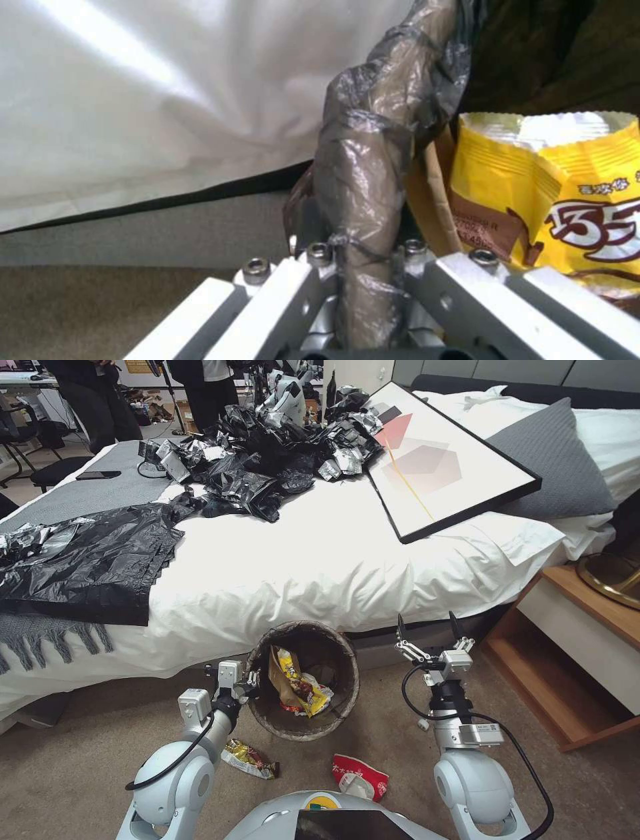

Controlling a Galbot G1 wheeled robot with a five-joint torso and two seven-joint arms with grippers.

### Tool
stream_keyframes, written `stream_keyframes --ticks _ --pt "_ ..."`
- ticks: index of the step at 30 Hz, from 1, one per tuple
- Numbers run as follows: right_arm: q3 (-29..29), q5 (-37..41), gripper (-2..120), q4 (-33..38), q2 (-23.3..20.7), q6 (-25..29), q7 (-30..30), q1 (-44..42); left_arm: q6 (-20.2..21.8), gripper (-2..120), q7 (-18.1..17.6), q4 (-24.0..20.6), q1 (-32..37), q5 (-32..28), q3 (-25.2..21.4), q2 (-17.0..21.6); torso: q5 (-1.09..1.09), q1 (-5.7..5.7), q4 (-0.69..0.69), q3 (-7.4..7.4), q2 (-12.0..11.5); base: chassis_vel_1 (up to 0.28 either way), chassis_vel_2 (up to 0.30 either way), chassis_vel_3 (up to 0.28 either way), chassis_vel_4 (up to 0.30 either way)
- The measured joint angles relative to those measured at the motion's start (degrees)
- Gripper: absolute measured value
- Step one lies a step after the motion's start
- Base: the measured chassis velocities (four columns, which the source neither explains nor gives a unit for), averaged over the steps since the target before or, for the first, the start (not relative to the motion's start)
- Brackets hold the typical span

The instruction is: Pick up the trash bin, then pick up the garbage from the floor and place it into the trash bin.

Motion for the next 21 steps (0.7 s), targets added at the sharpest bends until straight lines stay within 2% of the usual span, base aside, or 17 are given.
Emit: stream_keyframes --ticks 21 --pt "0.2 0.1 100 -0.1 0.3 0.0 -0.2 0.0 0.0 0 0.1 0.1 0.0 0.1 0.0 -0.2 0.00 0.00 0.00 0.00 0.0 0.000 0.000 0.000 0.000"
